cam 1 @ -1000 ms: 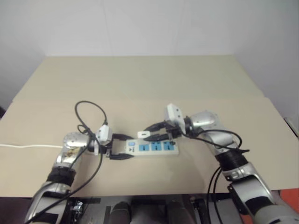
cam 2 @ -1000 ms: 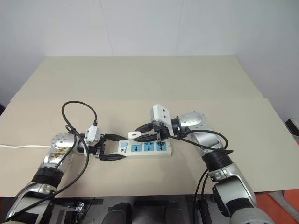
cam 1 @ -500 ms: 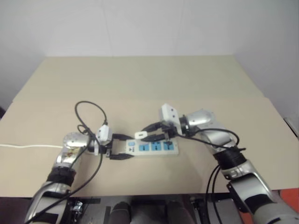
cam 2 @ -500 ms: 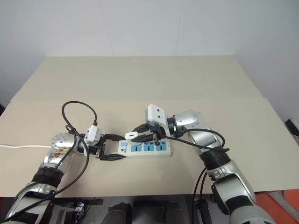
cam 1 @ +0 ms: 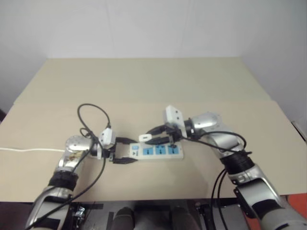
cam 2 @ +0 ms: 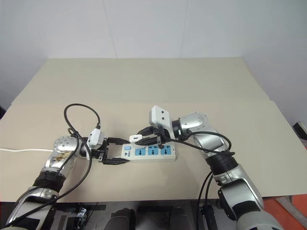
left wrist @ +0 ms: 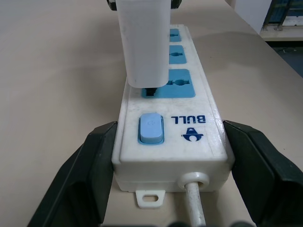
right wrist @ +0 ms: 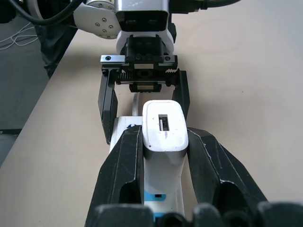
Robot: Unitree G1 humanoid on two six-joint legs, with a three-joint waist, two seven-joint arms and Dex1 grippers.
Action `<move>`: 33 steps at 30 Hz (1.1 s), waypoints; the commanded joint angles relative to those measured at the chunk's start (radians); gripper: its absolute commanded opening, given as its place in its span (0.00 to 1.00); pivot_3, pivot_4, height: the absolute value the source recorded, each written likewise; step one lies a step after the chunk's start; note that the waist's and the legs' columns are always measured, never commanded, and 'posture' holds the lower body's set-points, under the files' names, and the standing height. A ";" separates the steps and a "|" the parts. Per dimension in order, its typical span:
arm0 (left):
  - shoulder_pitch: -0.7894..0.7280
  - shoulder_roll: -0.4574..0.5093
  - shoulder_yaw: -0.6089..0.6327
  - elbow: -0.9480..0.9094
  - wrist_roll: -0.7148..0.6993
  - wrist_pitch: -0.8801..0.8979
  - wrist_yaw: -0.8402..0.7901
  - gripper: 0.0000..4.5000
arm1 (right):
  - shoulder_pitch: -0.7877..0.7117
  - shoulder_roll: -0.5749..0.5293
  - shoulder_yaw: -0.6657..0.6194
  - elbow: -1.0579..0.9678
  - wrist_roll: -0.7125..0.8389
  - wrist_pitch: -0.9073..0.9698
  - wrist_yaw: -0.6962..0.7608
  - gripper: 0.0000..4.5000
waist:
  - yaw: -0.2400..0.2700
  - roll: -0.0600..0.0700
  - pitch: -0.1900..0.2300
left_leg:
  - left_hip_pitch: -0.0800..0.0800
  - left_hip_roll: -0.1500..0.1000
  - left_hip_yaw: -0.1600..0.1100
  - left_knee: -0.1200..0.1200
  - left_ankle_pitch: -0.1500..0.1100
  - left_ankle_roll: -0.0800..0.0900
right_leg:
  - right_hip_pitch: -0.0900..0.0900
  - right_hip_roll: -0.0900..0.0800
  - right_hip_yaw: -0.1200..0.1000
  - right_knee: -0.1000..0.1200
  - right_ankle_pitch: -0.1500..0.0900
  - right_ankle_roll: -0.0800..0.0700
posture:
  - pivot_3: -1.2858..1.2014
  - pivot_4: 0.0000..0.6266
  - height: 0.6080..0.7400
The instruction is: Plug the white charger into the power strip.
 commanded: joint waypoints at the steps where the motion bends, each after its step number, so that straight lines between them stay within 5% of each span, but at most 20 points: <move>1: 0.002 0.002 -0.014 -0.011 0.019 -0.009 -0.015 0.71 | 0.015 -0.032 0.020 0.033 -0.060 0.073 -0.047 0.25 | 0.000 0.000 0.000 | 0.000 0.000 0.000 0.000 0.000 0.000 | 0.000 0.000 0.000 0.000 0.000 0.000 | 0.52 0.24 1.00; 16: 0.000 0.002 -0.013 -0.007 0.019 -0.014 -0.016 0.71 | 0.050 -0.054 0.017 -0.032 -0.065 0.100 -0.082 0.25 | 0.000 0.000 0.000 | 0.000 0.000 0.000 0.000 0.000 0.000 | 0.000 0.000 0.000 0.000 0.000 0.000 | 0.52 0.24 1.00; 33: 0.001 0.003 -0.011 -0.010 0.019 -0.012 -0.018 0.71 | 0.072 -0.017 0.048 0.106 -0.106 -0.100 -0.107 0.25 | -0.004 -0.001 0.000 | 0.011 0.001 0.000 -0.001 0.000 0.000 | 0.012 0.001 0.000 -0.002 0.000 0.000 | 0.52 0.24 1.00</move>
